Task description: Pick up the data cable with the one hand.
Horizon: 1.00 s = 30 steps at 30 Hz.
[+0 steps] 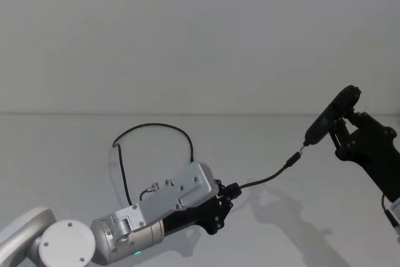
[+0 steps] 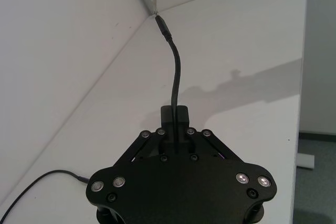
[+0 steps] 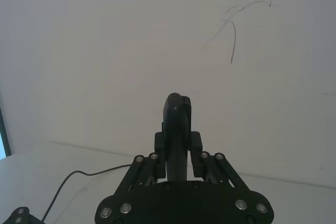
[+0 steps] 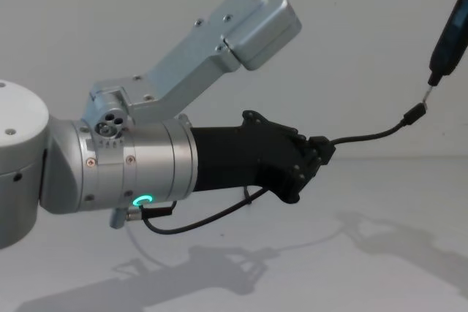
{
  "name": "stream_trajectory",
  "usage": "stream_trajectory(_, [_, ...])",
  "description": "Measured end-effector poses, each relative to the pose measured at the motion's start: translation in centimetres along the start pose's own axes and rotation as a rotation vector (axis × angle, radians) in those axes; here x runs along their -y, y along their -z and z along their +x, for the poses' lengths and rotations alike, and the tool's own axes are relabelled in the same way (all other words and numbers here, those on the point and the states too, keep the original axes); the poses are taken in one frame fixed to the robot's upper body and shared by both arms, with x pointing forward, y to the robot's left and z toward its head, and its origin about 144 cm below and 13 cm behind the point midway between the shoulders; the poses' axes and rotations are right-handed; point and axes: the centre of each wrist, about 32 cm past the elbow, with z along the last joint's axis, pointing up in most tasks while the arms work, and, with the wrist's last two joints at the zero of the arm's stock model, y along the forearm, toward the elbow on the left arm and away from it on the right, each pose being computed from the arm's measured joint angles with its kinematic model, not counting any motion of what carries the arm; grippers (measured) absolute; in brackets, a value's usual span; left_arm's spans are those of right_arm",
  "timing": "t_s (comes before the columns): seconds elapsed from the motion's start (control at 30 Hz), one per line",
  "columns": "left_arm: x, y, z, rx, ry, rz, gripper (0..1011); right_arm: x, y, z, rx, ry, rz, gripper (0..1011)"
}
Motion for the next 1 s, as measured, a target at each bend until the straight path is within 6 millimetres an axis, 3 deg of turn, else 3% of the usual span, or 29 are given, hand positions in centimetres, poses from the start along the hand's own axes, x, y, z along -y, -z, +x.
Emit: stream_trajectory(1.0, [0.00, 0.00, 0.00, 0.000, 0.000, 0.000, 41, -0.08, 0.11, 0.32, 0.008, 0.002, 0.001, 269])
